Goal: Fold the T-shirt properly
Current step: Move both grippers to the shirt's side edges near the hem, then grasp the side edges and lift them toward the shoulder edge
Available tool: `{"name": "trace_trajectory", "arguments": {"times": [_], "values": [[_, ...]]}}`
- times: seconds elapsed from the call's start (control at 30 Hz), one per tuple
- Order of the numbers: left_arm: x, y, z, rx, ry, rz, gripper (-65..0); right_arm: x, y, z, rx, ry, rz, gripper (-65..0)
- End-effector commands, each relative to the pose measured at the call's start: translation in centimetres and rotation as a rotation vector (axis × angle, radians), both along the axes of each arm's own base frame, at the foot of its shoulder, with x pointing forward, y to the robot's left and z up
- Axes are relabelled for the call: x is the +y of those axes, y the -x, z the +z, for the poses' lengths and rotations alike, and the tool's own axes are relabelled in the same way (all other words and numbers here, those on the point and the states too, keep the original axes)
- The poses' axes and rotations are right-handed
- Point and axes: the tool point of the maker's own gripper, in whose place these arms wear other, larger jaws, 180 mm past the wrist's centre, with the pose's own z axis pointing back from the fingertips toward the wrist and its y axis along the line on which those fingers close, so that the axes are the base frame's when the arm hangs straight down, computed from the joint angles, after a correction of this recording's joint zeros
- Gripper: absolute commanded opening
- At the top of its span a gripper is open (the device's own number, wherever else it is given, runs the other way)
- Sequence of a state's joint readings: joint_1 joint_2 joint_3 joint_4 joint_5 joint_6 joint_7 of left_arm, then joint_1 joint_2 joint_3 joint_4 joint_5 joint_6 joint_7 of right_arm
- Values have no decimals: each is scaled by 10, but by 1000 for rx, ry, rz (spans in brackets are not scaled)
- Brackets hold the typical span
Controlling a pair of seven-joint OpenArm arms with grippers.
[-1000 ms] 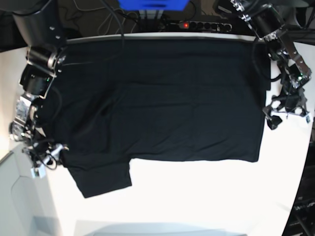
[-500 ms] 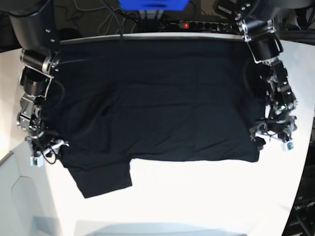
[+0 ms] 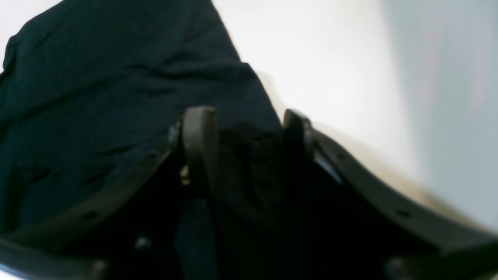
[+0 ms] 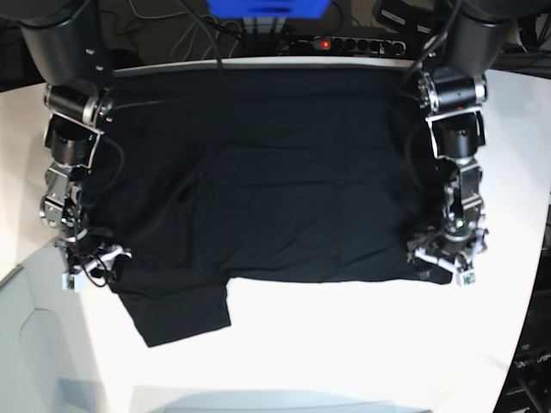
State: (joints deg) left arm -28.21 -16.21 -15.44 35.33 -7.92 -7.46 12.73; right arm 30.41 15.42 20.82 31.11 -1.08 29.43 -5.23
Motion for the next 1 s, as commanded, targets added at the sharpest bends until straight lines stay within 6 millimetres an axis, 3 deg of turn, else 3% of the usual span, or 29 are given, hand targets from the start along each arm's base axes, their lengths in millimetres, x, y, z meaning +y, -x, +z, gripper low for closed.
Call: {"name": "trace_trajectory", "arguments": {"times": [0.0, 0.3, 0.37, 0.47, 0.6, 0.73, 0.83, 0.97], "values": [[7, -14, 17, -43, -14, 7, -116, 2, -4, 3, 9, 2, 5, -439], [1, -14, 6, -23, -22, -16, -121, 4, -4, 2, 13, 0, 8, -594], [-1, -13, 4, -18, -23, -22, -149, 3, -4, 2, 13, 1, 7, -631], [-1, -12, 3, -13, -16, -19, -334, 2, -4, 3, 13, 3, 6, -650], [0, -12, 3, -14, -13, -8, -650, 1, -4, 4, 9, 5, 5, -650], [0, -12, 4, -19, -15, -9, -628, 0, -6, 8, -6, 4, 6, -650], [0, -12, 5, -18, -12, -7, -650, -5, -14, 27, -57, 29, 5, -650], [-2, -15, 17, -10, -10, -18, -650, -10, -11, 46, -116, 84, 10, -650]]}}
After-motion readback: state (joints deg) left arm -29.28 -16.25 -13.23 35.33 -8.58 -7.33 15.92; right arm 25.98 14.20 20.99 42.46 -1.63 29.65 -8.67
